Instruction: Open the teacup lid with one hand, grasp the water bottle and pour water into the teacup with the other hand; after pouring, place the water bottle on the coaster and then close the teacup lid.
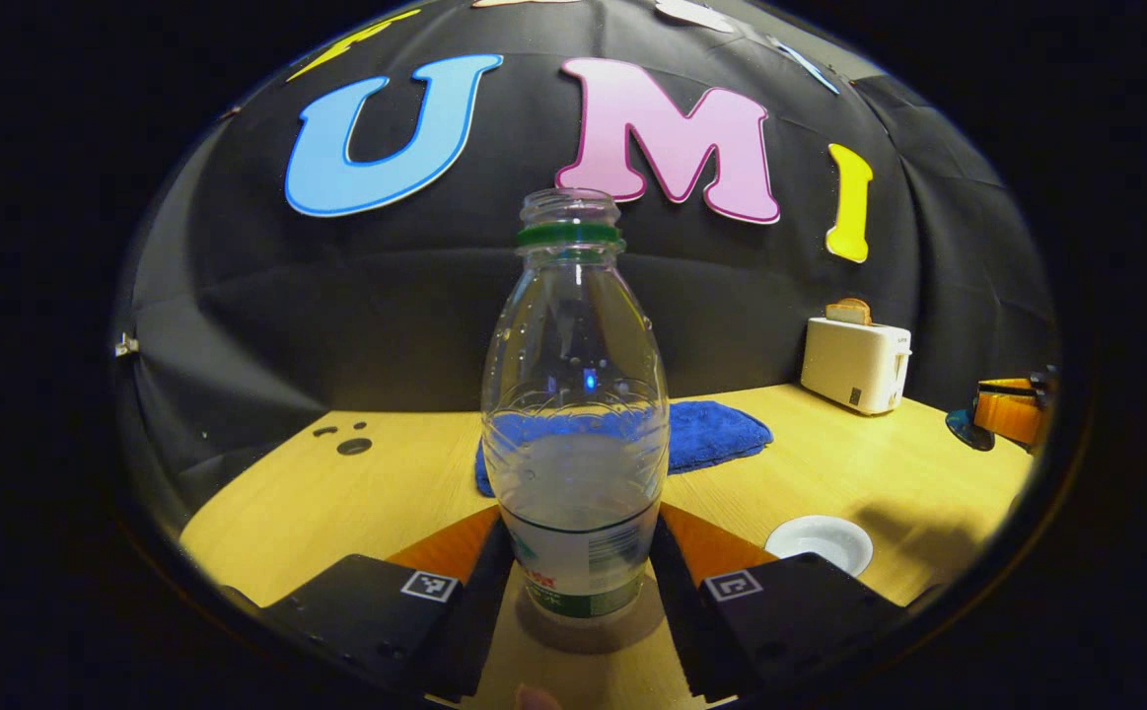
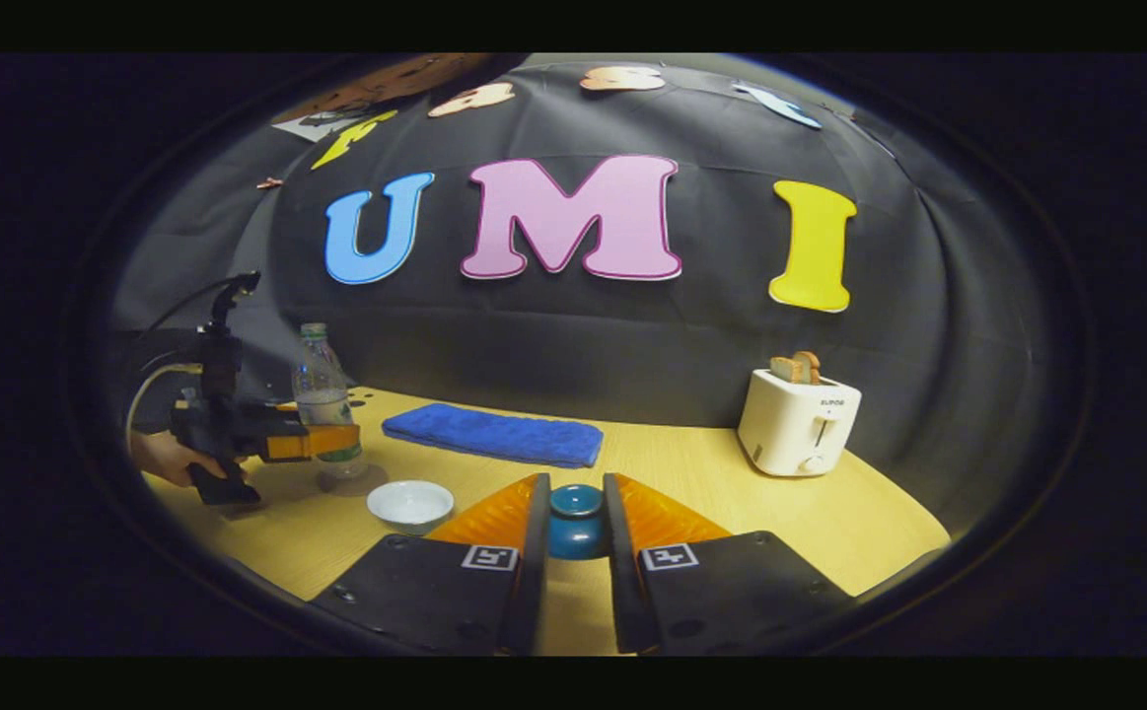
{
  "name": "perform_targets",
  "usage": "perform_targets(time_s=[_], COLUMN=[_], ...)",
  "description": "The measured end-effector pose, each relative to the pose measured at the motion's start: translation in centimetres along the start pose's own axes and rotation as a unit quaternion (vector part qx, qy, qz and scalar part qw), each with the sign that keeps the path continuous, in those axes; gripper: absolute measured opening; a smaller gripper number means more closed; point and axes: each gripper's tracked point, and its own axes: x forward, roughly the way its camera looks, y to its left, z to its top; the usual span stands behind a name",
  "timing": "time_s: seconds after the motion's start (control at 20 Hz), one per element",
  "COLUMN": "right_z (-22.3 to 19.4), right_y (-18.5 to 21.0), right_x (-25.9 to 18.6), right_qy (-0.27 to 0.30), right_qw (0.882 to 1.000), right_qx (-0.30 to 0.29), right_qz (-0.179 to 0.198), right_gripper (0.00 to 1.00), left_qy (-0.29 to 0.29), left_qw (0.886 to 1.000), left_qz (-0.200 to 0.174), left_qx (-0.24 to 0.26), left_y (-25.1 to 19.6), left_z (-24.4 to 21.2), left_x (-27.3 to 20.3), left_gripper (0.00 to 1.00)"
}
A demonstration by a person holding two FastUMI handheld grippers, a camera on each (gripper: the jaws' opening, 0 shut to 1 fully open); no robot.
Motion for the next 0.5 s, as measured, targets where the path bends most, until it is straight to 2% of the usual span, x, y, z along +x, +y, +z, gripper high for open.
perform_targets(time_s=[0.2, 0.25, 0.35, 0.4, 0.45, 0.5], right_z=[0.0, -0.1, -0.1, -0.1, 0.0, -0.1], right_y=[0.6, 0.7, 1.1, 1.4, 1.6, 1.9], right_x=[0.2, 0.3, 0.4, 0.5, 0.5, 0.7], right_qy=[0.002, 0.002, 0.003, 0.002, 0.003, 0.003], right_qw=[1.000, 1.000, 1.000, 1.000, 1.000, 1.000], right_qx=[0.003, 0.003, 0.004, 0.005, 0.007, 0.009], right_qz=[0.004, 0.004, 0.006, 0.008, 0.009, 0.012], right_gripper=[0.36, 0.31, 0.36, 0.34, 0.32, 0.31], left_qy=[0.003, 0.003, 0.005, 0.009, 0.016, 0.020], left_qw=[1.000, 1.000, 1.000, 1.000, 1.000, 1.000], left_qz=[-0.002, -0.007, -0.011, -0.014, -0.014, -0.013], left_qx=[-0.012, -0.013, -0.015, -0.016, -0.015, -0.013], left_y=[0.0, -0.2, -0.4, -0.6, -0.6, -0.6], left_z=[-0.6, -0.6, -0.7, -1.0, -1.4, -1.7], left_x=[0.2, 0.2, 0.2, 0.2, 0.2, 0.1], left_gripper=[0.78, 0.79, 0.80, 0.80, 0.83, 0.89])
